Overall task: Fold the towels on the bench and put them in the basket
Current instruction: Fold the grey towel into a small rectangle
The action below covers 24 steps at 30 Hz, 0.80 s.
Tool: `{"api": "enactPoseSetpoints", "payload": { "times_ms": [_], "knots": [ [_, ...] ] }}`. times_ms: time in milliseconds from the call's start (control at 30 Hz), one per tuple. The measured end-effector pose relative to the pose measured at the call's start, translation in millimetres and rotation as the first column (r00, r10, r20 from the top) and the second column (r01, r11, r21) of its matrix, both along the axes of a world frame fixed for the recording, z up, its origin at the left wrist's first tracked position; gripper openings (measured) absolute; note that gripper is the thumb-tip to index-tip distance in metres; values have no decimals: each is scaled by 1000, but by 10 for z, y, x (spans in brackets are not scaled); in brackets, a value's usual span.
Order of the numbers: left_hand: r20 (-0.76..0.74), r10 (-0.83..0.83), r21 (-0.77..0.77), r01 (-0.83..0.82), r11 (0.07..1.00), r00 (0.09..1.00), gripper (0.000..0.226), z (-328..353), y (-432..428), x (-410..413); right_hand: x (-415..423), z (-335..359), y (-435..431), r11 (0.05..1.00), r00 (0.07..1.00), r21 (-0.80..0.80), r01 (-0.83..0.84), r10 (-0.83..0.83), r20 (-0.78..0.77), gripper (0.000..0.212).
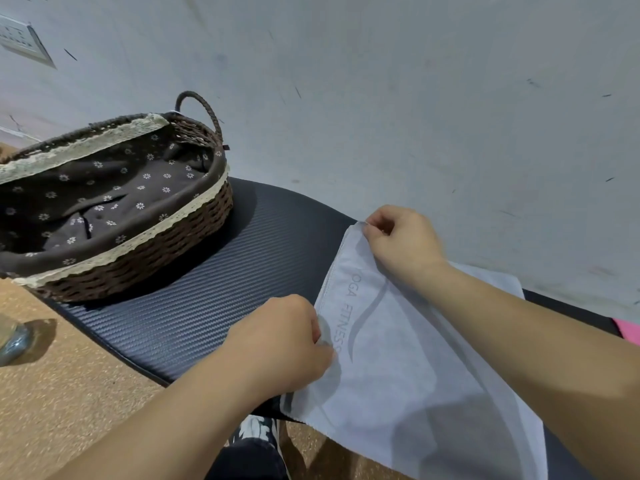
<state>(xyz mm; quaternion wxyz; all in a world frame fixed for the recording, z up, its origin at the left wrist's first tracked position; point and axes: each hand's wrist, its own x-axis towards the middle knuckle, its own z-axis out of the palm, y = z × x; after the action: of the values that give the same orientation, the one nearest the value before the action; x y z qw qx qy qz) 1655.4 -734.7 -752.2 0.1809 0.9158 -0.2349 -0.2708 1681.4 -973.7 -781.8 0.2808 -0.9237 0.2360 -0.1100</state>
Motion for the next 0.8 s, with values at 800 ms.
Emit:
{"api": "enactPoseSetpoints", "payload": {
  "times_ms": [800],
  "knots": [
    [-31,-58,54,59,997,998,25,59,51,-113,179,-50,47,985,986,-128,-117,100,-132,16]
  ]
}}
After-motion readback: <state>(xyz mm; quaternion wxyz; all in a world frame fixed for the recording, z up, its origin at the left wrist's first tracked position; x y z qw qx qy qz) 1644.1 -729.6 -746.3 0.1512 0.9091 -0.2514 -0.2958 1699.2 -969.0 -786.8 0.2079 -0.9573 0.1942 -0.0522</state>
